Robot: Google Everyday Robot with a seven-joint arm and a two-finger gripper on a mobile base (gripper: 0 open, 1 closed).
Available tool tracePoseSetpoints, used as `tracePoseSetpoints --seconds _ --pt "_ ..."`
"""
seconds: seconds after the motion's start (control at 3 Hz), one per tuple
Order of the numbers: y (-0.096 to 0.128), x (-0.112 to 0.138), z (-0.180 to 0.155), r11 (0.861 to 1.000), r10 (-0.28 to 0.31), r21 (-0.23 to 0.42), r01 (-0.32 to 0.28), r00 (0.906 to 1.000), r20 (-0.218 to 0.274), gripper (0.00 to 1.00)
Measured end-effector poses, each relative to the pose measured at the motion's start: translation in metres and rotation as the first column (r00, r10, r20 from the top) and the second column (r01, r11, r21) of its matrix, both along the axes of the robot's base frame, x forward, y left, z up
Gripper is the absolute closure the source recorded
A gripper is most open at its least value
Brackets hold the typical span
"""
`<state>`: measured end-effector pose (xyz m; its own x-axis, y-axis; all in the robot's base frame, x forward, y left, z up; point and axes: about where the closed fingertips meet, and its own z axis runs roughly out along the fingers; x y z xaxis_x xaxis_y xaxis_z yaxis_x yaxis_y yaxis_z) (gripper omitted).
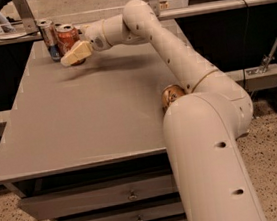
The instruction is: Move coke can near redbull can
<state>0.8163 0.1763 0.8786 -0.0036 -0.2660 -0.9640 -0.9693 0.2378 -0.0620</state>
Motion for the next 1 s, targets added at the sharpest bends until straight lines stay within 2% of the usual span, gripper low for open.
tracePoseSetpoints --seconds 0.33,0.67,1.0 --pt "0.0 0.0 0.0 1.0 0.0 0.001 0.0 1.0 -0.001 0.0" --pt "-0.017 0.004 0.001 1.0 -0.029 0.011 0.029 0.9996 0.005 0.0" --pt "-0.044 0.009 0.003 0.996 -0.082 0.026 0.082 0.9966 0.007 0.0"
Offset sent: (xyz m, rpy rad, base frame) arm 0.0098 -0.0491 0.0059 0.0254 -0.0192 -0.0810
